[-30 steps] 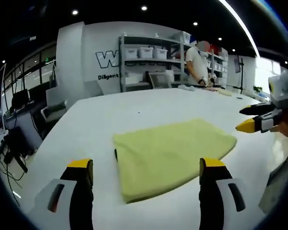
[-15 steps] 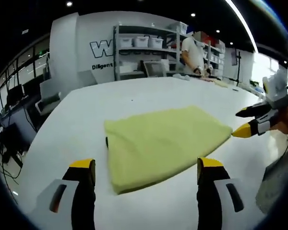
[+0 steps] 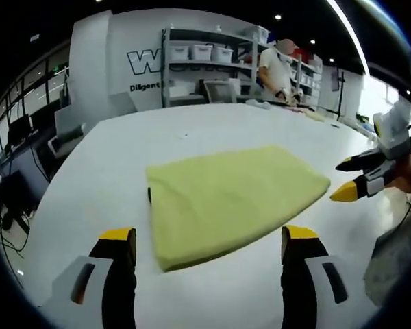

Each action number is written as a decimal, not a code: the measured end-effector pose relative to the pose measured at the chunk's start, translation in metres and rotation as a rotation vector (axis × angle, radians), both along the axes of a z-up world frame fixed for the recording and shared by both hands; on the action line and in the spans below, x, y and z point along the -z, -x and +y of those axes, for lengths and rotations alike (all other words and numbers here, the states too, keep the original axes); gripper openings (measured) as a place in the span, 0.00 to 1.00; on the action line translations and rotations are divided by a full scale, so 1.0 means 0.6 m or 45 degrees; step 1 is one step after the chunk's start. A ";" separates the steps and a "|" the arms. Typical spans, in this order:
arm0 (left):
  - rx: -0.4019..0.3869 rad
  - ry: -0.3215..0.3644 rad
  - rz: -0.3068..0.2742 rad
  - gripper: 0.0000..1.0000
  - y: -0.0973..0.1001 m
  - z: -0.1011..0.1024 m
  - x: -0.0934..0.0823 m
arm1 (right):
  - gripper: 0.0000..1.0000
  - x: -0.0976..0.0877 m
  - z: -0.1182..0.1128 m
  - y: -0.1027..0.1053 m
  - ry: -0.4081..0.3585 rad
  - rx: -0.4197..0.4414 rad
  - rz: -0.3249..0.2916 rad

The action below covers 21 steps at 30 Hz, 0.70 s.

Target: Fold the garment on the visible template until the final outline fits inside the template.

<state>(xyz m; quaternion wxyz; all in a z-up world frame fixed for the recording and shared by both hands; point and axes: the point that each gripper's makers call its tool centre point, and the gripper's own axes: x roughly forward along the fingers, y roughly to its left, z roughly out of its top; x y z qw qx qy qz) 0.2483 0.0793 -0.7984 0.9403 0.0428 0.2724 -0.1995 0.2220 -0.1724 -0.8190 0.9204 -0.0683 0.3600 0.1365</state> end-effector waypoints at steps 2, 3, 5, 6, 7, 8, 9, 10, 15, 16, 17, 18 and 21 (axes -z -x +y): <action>-0.003 0.002 0.000 0.85 0.000 0.001 0.000 | 0.71 0.000 0.000 0.000 0.000 0.000 -0.002; -0.005 0.003 -0.001 0.85 -0.001 0.002 -0.001 | 0.72 0.001 0.000 0.000 0.001 0.000 0.000; -0.006 0.007 -0.002 0.85 -0.001 0.002 -0.002 | 0.72 0.001 0.000 0.001 0.005 -0.001 0.003; -0.007 0.008 -0.003 0.85 -0.001 0.002 -0.002 | 0.72 0.001 -0.001 0.001 0.007 -0.001 0.000; -0.007 0.011 -0.004 0.85 -0.001 0.002 -0.002 | 0.72 0.000 -0.001 0.001 0.006 0.000 -0.003; -0.006 0.010 -0.006 0.85 -0.001 0.002 -0.002 | 0.72 0.000 -0.001 0.001 0.005 0.002 -0.003; -0.007 0.010 -0.007 0.85 -0.001 0.002 -0.003 | 0.72 0.000 -0.002 0.001 0.006 0.002 -0.003; -0.007 0.011 -0.007 0.85 -0.001 0.002 -0.003 | 0.72 -0.001 -0.002 0.001 0.007 0.002 -0.004; -0.010 0.005 -0.004 0.85 -0.002 0.005 -0.001 | 0.72 -0.003 0.001 0.004 0.021 -0.011 -0.010; -0.011 0.006 -0.002 0.85 -0.003 0.006 0.000 | 0.72 -0.003 0.001 0.004 0.024 -0.014 -0.011; -0.013 0.007 0.000 0.85 -0.003 0.006 0.000 | 0.72 -0.003 0.001 0.003 0.025 -0.015 -0.011; -0.014 0.008 0.001 0.85 -0.002 0.006 0.000 | 0.72 -0.003 0.000 0.003 0.023 -0.015 -0.012; -0.011 0.005 -0.002 0.85 -0.002 0.006 0.000 | 0.72 -0.005 -0.001 0.003 0.020 -0.010 -0.015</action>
